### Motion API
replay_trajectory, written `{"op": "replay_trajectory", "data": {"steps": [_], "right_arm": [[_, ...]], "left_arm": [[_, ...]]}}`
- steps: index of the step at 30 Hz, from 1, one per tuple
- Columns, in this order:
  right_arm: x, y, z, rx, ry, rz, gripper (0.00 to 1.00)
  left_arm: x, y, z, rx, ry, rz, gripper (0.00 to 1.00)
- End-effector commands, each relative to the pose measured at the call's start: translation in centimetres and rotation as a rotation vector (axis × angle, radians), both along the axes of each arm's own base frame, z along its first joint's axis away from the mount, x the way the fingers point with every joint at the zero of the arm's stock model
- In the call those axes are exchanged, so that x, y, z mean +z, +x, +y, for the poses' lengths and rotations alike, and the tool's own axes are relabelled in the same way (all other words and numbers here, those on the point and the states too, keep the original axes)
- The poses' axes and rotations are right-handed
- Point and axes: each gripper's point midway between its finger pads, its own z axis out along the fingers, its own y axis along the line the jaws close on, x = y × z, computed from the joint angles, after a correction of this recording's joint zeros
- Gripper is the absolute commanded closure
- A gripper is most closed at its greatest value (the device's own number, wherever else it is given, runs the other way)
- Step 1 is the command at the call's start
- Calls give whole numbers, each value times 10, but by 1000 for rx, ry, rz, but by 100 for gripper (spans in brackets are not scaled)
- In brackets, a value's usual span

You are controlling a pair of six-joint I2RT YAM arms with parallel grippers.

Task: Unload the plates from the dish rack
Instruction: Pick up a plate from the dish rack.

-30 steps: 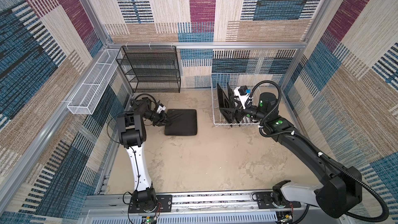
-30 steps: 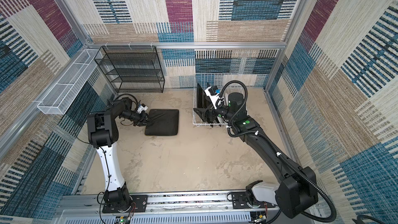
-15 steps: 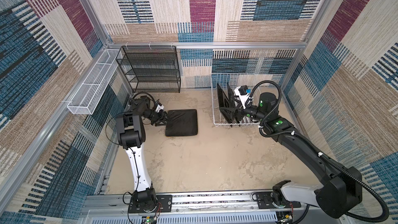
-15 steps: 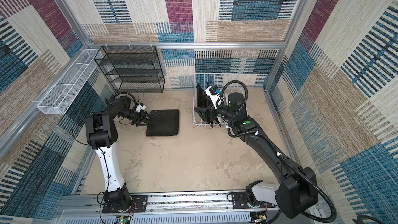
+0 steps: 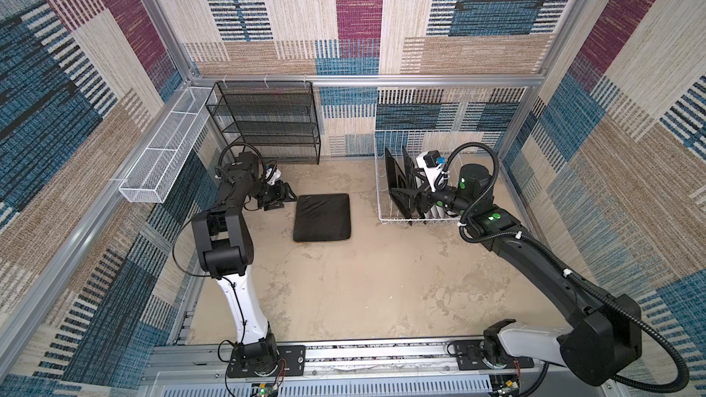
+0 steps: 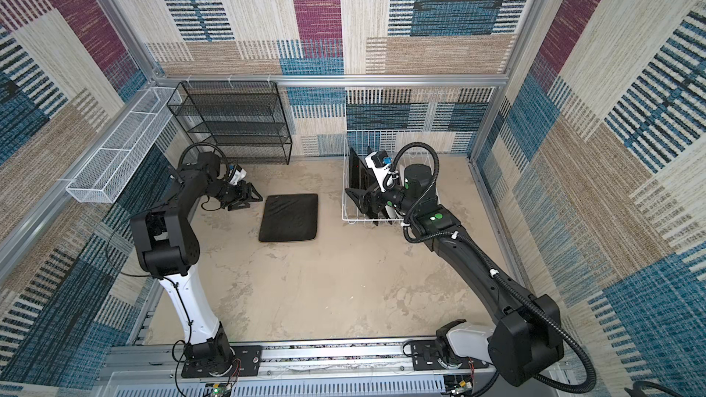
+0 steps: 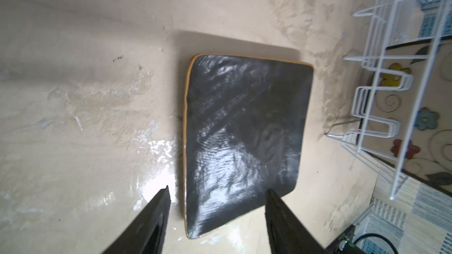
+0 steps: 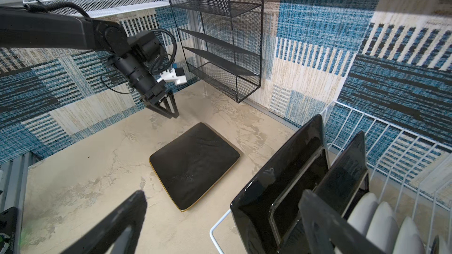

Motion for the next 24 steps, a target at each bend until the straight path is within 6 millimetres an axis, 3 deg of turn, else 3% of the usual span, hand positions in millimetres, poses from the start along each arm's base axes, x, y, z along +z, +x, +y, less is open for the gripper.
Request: {"op": "replay_trajectory", "data": {"steps": [1, 4, 9, 16, 24], "right_arm": [[7, 8, -5, -57, 27, -8, 0], [3, 10, -7, -71, 19, 6, 0], [-7, 15, -13, -122, 14, 44, 0], [-15, 20, -23, -197, 14, 95, 0], [-17, 19, -36, -271, 6, 109, 0]], "left_arm": [[41, 1, -8, 18, -29, -98, 35], [81, -3, -18, 16, -28, -189, 34], [120, -14, -52, -33, 13, -292, 33], [151, -22, -119, -124, -9, -373, 32], [160, -24, -185, -186, -84, -358, 32]]}}
